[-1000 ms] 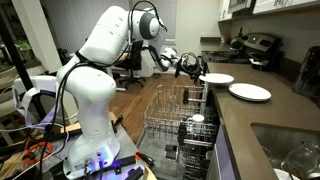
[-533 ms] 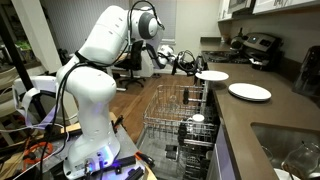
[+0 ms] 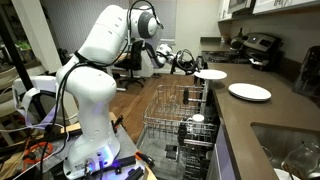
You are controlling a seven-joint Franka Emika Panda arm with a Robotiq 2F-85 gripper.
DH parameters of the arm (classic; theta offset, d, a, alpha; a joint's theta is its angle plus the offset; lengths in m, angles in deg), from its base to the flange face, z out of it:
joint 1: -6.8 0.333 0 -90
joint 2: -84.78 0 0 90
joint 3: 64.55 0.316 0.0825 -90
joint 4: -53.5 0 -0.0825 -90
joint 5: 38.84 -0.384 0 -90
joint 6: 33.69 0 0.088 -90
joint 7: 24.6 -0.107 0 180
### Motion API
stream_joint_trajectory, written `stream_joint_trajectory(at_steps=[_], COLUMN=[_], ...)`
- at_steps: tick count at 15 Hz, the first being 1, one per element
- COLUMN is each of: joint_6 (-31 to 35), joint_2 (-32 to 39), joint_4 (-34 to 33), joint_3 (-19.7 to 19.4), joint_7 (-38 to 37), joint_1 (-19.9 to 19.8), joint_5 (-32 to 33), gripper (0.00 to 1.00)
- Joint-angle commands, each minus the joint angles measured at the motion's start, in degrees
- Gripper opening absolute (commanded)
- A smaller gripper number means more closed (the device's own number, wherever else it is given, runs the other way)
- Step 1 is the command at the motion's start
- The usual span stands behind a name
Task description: Put a plate from the counter in the dishwasher
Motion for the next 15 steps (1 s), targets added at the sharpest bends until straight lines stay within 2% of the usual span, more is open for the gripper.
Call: stream_joint_trajectory(at_steps=[1, 10, 15], joint_6=[-0.8, -2.5, -0.5], joint_2=[0.4, 1.9, 1.1], joint_4=[-0.4, -0.3, 0.2], joint_3=[-0.1, 0.7, 2.2], joint_7=[-0.3, -2.3, -2.7], joint_1=[0.4, 2.2, 2.2], joint_5=[-0.3, -1.3, -5.2], gripper=[0.05, 0.05, 0.04])
